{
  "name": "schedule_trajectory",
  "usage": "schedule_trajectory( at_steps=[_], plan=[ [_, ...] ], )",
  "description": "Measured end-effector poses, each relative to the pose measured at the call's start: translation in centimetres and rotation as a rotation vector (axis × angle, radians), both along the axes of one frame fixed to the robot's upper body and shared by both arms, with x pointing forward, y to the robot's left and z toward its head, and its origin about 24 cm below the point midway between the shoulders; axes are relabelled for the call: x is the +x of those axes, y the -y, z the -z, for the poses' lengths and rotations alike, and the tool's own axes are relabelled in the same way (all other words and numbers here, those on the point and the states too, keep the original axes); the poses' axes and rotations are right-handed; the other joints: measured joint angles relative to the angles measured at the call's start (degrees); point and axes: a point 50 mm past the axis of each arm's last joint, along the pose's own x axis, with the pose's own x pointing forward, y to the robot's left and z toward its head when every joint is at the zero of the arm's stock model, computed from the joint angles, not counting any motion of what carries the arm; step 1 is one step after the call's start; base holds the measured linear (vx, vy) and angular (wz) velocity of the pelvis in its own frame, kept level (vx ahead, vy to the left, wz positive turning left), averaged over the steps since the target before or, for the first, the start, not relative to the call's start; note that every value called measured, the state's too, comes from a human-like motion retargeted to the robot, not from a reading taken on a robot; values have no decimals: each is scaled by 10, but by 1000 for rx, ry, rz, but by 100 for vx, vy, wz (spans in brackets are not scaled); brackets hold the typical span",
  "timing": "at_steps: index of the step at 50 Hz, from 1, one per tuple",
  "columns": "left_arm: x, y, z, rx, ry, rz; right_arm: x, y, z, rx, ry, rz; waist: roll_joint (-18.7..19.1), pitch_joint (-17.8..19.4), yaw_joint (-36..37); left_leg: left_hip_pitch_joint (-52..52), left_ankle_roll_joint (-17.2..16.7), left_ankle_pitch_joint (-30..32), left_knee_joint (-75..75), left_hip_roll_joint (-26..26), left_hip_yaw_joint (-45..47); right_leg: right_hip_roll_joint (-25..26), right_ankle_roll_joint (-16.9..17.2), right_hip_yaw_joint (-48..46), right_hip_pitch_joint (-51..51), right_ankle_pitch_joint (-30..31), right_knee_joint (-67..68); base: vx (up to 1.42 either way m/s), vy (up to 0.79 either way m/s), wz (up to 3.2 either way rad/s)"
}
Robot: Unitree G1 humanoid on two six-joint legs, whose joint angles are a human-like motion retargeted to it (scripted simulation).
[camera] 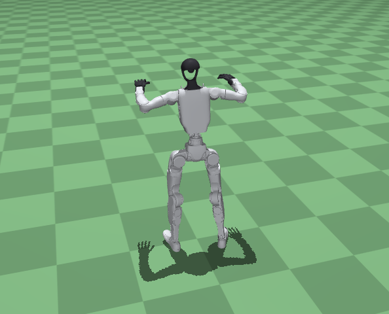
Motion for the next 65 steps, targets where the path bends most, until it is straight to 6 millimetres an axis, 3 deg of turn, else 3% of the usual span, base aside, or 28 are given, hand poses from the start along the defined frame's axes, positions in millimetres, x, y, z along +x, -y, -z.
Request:
schedule_trajectory(
  at_steps=[5,8,11,15,18,20,23,25,30,33,35,37,40,42,45,48,50,53,55,58,60,62,63,65],
  plan=[
    [-4,33,2,-201,96,277,2,-14,0,-7,91,-74,-2,8,-2,-3,-2,-2,-2,-1,-5,0,1,-6,0,-3,-1,1,0,2],
    [-5,55,10,-342,145,438,3,-23,3,88,178,-136,-6,13,3,-7,-2,-4,-2,-2,-8,-1,2,-10,0,-5,-3,6,0,9],
    [1,81,31,-631,103,664,10,-30,22,374,255,-220,-15,17,13,-9,0,-7,-1,-4,-9,-3,0,-13,-1,-7,-4,8,0,6],
    [27,112,60,-942,78,830,29,-47,66,866,337,-295,-30,29,36,-13,5,-13,2,-9,-12,-7,-3,-18,0,-13,-5,9,0,9],
    [54,123,95,-1106,51,713,51,-75,97,1181,334,-324,-40,45,45,-18,11,-21,7,-13,-19,-12,-4,-27,3,-17,-6,13,2,18],
    [62,124,124,-1192,17,596,62,-105,105,1322,329,-384,-45,57,47,-19,15,-26,10,-15,-20,-15,-4,-30,5,-20,-6,17,3,5],
    [53,123,166,-1289,-90,475,65,-150,93,1461,323,-570,-55,78,70,-15,22,-33,12,-18,-10,-21,-5,-21,-1,-20,-1,21,4,-28],
    [41,122,188,-1338,-176,428,59,-169,77,1495,337,-706,-62,93,102,-13,30,-36,15,-21,0,-26,-4,-13,-7,-19,6,25,7,-41],
    [24,123,216,-1378,-410,415,26,-175,42,1356,412,-944,-77,133,202,-27,59,-44,54,-31,2,-46,-4,-10,-15,-12,29,28,12,-1],
    [24,127,219,-1340,-494,438,13,-177,41,1348,322,-1043,-78,153,228,-55,85,-55,116,-33,-10,-63,-18,-14,-19,-7,65,31,18,50],
    [30,132,217,-1329,-502,464,13,-179,50,1405,200,-1076,-66,169,227,-70,94,-66,163,-24,-16,-71,-38,-13,-31,-7,123,34,20,52],
    [41,141,209,-1316,-462,507,21,-180,71,1475,66,-1023,-47,191,210,-64,95,-79,196,-10,-20,-81,-71,3,-58,-12,230,37,20,41],
    [61,167,181,-1272,-326,622,31,-174,118,1499,-59,-782,-25,227,161,-41,87,-105,228,4,-32,-86,-107,65,-132,-21,432,42,15,48],
    [73,191,144,-1226,-174,754,25,-161,152,1488,-89,-584,-16,239,114,-23,74,-118,232,9,-45,-64,-96,111,-185,-42,521,49,8,69],
    [74,221,71,-1142,106,987,-6,-139,191,1583,-185,-395,-1,236,34,9,43,-115,201,20,-60,-46,-82,108,-252,-71,565,59,3,53],
    [53,231,-1,-1002,421,1156,-38,-115,199,1529,-319,-342,18,213,-57,44,7,-60,132,33,-66,-49,-91,34,-289,-81,482,72,-5,25],
    [35,230,-31,-925,596,1213,-51,-102,195,1392,-407,-331,33,197,-122,66,-7,-3,89,42,-71,-27,-82,-2,-291,-72,360,83,-17,26],
    [16,233,-45,-985,648,1341,-51,-90,195,1276,-510,-303,46,188,-206,95,-9,95,68,40,-97,23,-54,2,-263,-37,157,92,-26,39],
    [7,240,-45,-1132,529,1521,-38,-89,200,1298,-553,-301,55,198,-241,106,9,143,96,37,-119,51,-56,35,-231,0,84,99,-30,13],
    [15,249,-27,-1335,141,1798,-6,-108,213,1354,-591,-356,72,216,-221,77,55,184,254,43,-135,71,-102,70,-192,-52,132,101,-28,-79],
    [42,245,1,-1385,9,1668,21,-132,221,1342,-611,-407,86,224,-186,39,73,192,384,40,-141,84,-128,99,-183,-108,194,101,-19,-149],
    [74,223,56,-1343,55,1147,53,-162,213,1244,-547,-480,92,232,-147,-10,78,141,499,22,-140,88,-133,130,-180,-146,249,104,-9,-164],
    [85,207,92,-1284,71,835,66,-177,198,1170,-474,-530,91,237,-125,-34,84,104,546,14,-129,85,-129,143,-172,-160,265,108,-2,-155],
    [76,171,173,-1220,-2,364,81,-201,154,1046,-257,-647,76,228,-69,-94,93,32,624,14,-82,63,-107,169,-173,-181,317,114,4,-137]
  ],
)
